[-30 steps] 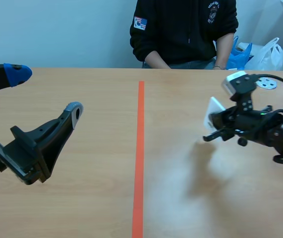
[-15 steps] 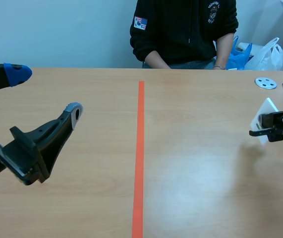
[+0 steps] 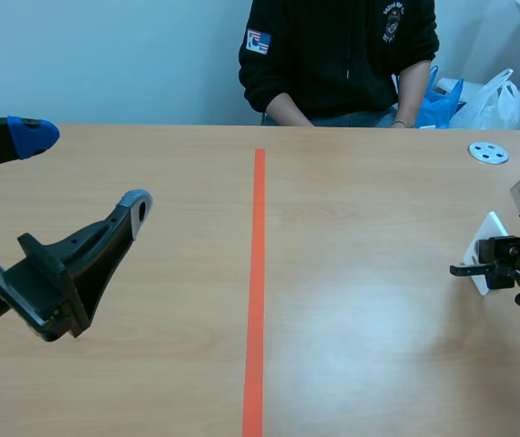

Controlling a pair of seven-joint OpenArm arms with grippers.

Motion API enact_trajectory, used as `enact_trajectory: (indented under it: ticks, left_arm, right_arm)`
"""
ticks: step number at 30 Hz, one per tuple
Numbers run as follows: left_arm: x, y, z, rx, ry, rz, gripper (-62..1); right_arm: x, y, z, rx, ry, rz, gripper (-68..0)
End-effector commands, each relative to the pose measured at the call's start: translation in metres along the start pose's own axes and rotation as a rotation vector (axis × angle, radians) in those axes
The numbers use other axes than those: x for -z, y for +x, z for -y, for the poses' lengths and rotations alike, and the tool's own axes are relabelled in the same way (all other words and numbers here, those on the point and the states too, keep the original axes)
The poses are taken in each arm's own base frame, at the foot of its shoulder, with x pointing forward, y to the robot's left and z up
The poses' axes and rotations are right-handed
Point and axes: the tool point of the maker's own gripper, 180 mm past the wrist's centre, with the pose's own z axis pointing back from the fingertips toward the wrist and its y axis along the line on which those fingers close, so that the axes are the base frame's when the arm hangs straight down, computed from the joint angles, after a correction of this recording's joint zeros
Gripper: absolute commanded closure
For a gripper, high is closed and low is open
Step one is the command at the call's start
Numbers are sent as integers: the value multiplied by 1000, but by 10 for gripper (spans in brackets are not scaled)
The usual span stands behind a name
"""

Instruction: Sort the leaf by its shape. The table is split by an orange tape line. A compound leaf with several leaflets goes to the left side, a simple leaf with one blade goes to the right side. Return to the home posture when a red brick is placed on the table.

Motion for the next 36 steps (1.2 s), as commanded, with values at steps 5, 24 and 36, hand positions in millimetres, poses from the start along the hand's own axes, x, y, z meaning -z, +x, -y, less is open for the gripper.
enact_trajectory:
  ticks: [5,24,36]
  left_arm:
    - [0,6,1,-5,-1,26,-617]
    - [0,6,1,-5,-1,26,-617]
    - [0,6,1,-5,-1,26,-617]
  right_arm:
    - [1,25,21,-6,-64,60,-162]
    - [-6,53,33,8,-63,107,-502]
    - [-52,129,65,-61,-134,266,-528]
